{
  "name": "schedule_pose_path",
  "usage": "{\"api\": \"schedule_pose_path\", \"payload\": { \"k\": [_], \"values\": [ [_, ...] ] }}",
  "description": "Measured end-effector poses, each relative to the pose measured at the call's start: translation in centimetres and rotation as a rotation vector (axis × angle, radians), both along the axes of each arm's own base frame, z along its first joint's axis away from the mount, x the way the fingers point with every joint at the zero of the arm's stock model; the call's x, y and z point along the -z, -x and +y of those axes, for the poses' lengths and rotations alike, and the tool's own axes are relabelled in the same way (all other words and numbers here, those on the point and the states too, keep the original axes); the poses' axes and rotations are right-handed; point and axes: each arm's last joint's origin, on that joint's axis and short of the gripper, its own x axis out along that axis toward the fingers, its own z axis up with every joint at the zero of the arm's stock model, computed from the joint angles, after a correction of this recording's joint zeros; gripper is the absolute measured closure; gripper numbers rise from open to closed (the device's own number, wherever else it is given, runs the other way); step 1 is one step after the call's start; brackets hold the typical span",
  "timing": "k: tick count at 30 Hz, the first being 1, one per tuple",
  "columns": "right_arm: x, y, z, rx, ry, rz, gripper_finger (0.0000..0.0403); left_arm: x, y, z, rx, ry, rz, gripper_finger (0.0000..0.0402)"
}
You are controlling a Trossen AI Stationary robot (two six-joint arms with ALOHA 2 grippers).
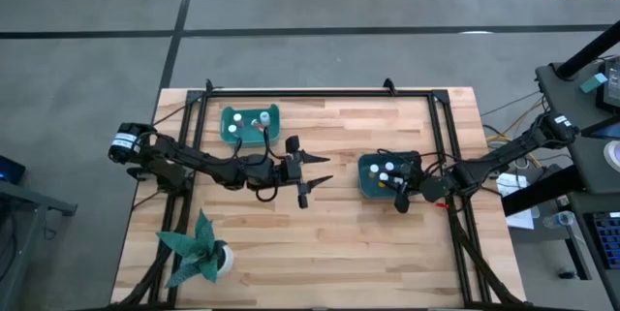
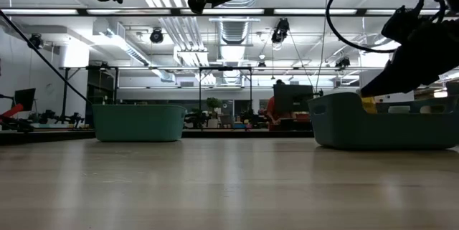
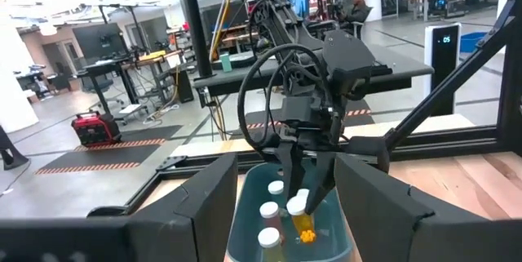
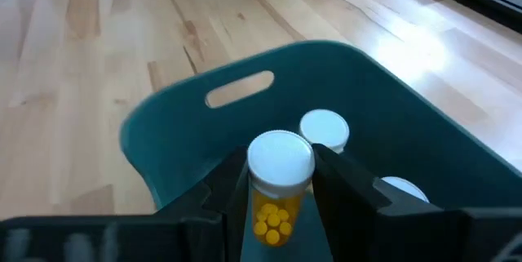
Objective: Pick and place medicine bottles into bin by pill shape (circle, oval)
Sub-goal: Put the orange tablet bottle into the blue bin, then return to Home Position
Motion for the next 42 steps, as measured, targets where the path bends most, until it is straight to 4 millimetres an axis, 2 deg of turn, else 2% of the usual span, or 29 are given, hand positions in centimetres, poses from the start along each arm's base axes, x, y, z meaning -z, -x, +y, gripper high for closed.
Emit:
{"api": "schedule_pose_path", "payload": {
  "k": [17,31,36,42],
  "values": [
    [1.2,-0.3,0.0,0.024,0.062,0.085,0.0285,0.0,0.0,0.0,0.000,0.000,0.001,0.0212],
    [1.2,-0.3,0.0,0.045,0.065,0.076,0.0224,0.0,0.0,0.0,0.000,-0.001,0.001,0.0212],
    [-0.3,-0.9,0.2,0.035,0.073,0.061,0.0223,0.0,0.0,0.0,0.000,-0.001,0.002,0.0212],
    [-3.7,-2.3,0.8,-0.001,0.109,0.027,0.0223,0.0,0.0,-0.1,0.004,-0.001,0.003,0.0212]
  ]
}}
